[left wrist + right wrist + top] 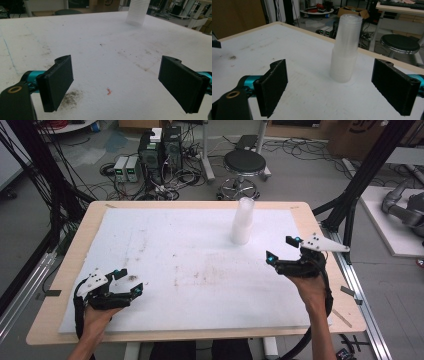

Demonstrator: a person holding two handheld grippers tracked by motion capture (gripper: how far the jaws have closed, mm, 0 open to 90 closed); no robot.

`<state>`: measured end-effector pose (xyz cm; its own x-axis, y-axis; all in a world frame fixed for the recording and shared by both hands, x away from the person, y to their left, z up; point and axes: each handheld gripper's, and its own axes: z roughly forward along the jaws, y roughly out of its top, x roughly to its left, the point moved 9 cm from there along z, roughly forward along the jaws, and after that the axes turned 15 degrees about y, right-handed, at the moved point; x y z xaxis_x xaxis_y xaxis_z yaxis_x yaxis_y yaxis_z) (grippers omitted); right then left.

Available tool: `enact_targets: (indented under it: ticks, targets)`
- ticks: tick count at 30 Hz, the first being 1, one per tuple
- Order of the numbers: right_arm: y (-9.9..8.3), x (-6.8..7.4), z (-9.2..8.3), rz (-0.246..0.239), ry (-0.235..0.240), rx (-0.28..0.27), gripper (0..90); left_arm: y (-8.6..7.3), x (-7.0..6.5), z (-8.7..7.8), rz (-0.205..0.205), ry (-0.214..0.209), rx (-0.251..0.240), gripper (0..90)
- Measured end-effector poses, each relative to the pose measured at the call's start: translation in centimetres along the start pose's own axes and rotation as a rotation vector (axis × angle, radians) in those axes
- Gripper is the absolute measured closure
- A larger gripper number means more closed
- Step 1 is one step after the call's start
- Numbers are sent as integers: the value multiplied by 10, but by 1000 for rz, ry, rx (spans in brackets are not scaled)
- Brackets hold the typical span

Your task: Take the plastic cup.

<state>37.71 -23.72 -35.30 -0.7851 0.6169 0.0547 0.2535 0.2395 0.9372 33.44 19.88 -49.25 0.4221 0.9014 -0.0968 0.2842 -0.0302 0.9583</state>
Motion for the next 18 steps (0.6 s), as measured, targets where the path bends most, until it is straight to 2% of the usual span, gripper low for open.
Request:
enact_targets:
  ticks: [7, 8, 12, 18]
  targets:
    - [35, -14, 7, -12, -12, 8, 135, 0, 0, 0, 6, 8, 3, 125]
    - [43, -19, 13, -5, -9, 31, 135, 0, 0, 1, 9, 11, 2, 125]
    - [52, -28, 23, -8, -9, 56, 134, -1, -2, 1, 29, 13, 5, 125]
    - [65, -46, 46, 21, 10, 118, 134, -1, -2, 1, 30, 12, 6, 125]
